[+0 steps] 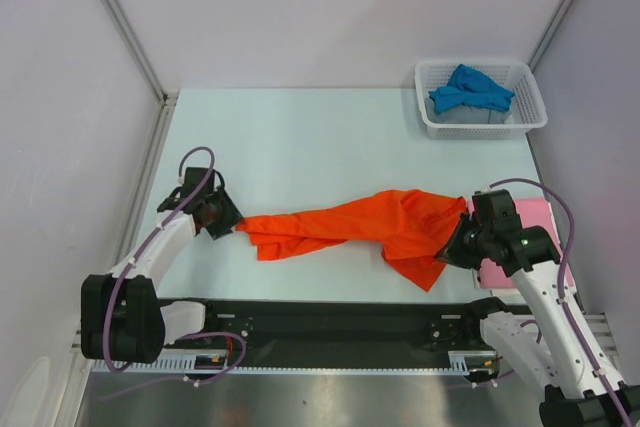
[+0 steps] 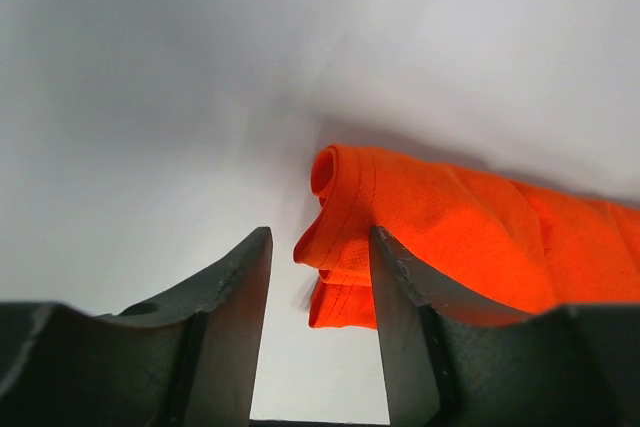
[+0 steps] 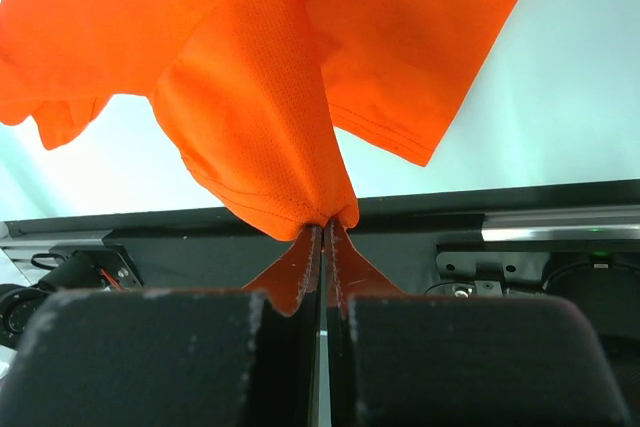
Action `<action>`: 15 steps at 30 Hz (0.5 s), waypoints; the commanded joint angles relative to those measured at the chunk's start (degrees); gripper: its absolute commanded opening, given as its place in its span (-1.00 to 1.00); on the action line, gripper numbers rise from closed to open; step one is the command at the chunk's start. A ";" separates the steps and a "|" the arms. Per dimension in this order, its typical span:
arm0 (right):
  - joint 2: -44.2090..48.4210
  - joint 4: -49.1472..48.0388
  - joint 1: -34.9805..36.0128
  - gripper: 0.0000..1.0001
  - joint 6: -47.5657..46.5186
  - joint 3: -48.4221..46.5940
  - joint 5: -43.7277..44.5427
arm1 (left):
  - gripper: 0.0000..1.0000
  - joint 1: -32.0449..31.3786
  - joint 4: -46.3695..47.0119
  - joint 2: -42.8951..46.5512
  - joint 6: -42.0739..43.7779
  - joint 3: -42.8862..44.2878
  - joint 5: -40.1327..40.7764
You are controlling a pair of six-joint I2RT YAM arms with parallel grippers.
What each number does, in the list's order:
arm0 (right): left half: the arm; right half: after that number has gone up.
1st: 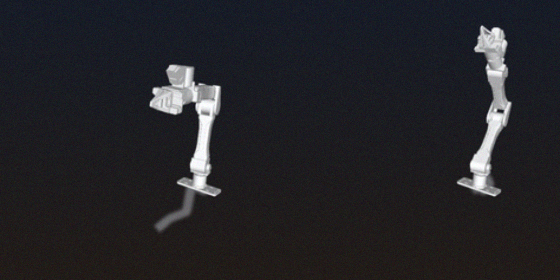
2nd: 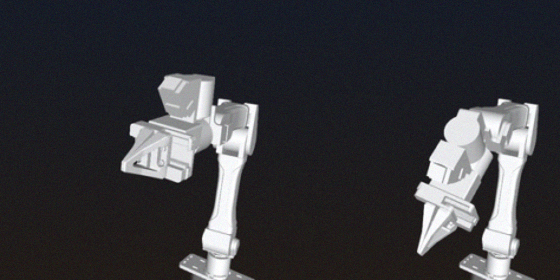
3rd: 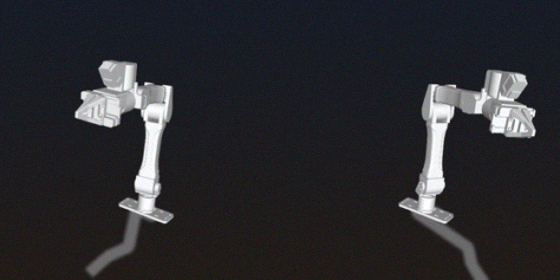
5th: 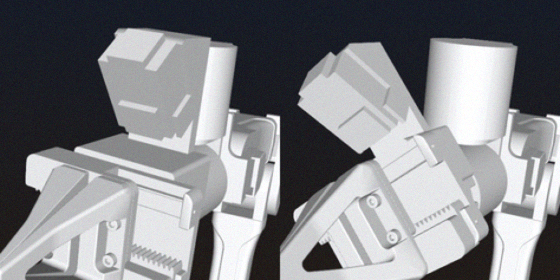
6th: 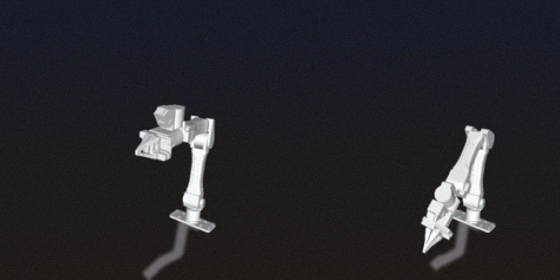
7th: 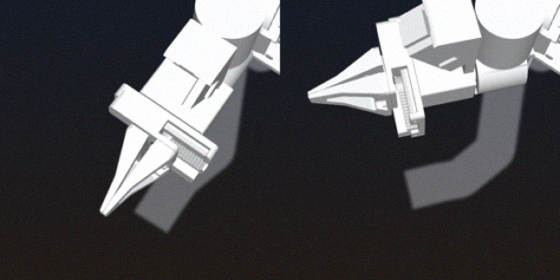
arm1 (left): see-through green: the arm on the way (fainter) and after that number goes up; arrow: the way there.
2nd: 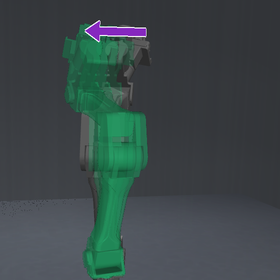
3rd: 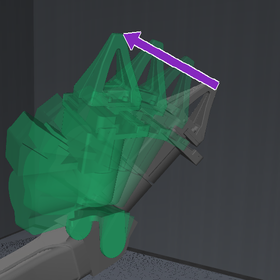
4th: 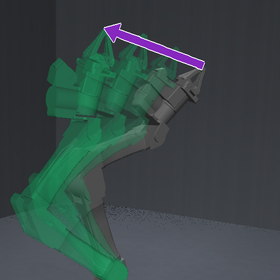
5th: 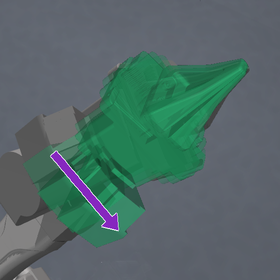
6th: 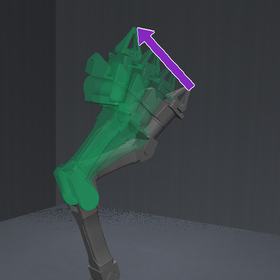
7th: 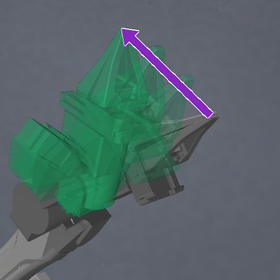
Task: Fold and stack the t-shirts
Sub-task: Flatten the tshirt out
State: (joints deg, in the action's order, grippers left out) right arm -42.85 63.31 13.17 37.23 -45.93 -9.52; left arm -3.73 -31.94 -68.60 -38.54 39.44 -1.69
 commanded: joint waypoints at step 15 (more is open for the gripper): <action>0.58 1.38 -0.34 -1.00 -0.50 -3.20 -0.33 | -0.17 0.47 4.88 -0.22 -1.80 -2.88 -3.58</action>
State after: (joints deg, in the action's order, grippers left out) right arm -42.52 63.61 13.08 37.30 -46.63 -9.96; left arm -3.73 -28.34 -69.12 -39.09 37.30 -3.62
